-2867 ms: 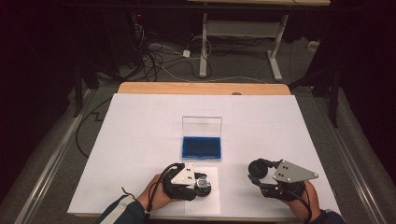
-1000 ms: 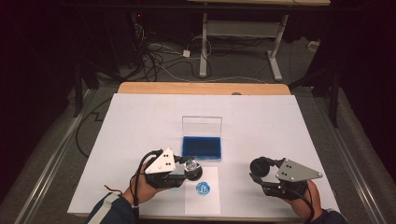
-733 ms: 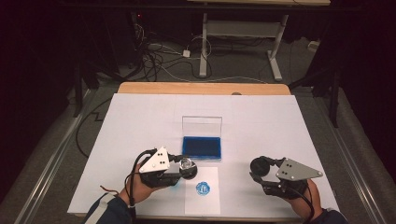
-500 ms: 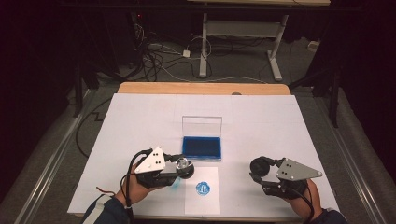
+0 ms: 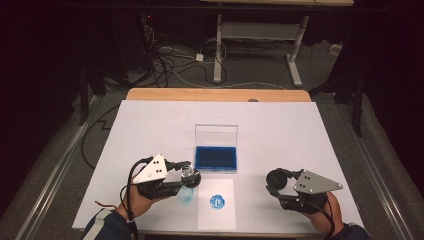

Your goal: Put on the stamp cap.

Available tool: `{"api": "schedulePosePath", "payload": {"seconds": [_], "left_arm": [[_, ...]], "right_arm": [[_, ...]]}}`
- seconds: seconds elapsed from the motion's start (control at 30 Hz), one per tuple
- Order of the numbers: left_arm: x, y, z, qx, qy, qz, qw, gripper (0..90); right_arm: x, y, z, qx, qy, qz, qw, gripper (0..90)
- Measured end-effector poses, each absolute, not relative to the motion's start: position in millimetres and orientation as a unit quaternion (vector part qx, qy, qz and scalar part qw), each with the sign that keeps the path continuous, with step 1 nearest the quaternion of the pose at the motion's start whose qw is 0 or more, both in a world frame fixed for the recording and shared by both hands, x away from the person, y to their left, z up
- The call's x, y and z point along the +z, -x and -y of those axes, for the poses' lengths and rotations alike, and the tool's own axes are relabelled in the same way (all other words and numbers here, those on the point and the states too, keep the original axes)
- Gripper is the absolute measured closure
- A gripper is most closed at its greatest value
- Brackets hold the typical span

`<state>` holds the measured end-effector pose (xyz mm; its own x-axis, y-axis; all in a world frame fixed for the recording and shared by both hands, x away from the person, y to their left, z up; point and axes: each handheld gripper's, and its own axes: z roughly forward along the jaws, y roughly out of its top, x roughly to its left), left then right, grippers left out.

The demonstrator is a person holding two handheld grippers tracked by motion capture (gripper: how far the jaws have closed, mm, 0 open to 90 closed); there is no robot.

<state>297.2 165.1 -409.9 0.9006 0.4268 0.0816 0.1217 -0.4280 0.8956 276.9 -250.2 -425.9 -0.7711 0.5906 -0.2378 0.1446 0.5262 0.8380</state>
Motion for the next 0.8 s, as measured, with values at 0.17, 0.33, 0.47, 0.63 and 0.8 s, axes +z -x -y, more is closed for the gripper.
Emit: {"api": "schedulePosePath", "payload": {"seconds": [0.17, 0.33, 0.47, 0.63, 0.8], "left_arm": [[-406.8, -298.4, -165.7, 0.147, -0.825, -0.164, 0.52, 54.1], [-402.1, -297.1, -163.1, 0.149, -0.821, -0.159, 0.527, 54.1], [-397.3, -298.0, -157.9, 0.152, -0.818, -0.152, 0.534, 54.1], [-393.5, -298.1, -150.2, 0.149, -0.814, -0.144, 0.542, 54.1], [-392.5, -297.6, -146.3, 0.148, -0.813, -0.139, 0.545, 54.1]], "right_arm": [[-427.2, -278.1, 247.5, 0.432, -0.219, -0.838, 0.253, 38.2], [-429.9, -279.2, 241.6, 0.428, -0.215, -0.842, 0.246, 38.2], [-429.6, -279.6, 231.9, 0.43, -0.204, -0.846, 0.241, 38.2], [-432.3, -283.9, 215.4, 0.43, -0.192, -0.853, 0.226, 38.2], [-434.9, -286.8, 199.4, 0.426, -0.177, -0.86, 0.216, 38.2]]}}
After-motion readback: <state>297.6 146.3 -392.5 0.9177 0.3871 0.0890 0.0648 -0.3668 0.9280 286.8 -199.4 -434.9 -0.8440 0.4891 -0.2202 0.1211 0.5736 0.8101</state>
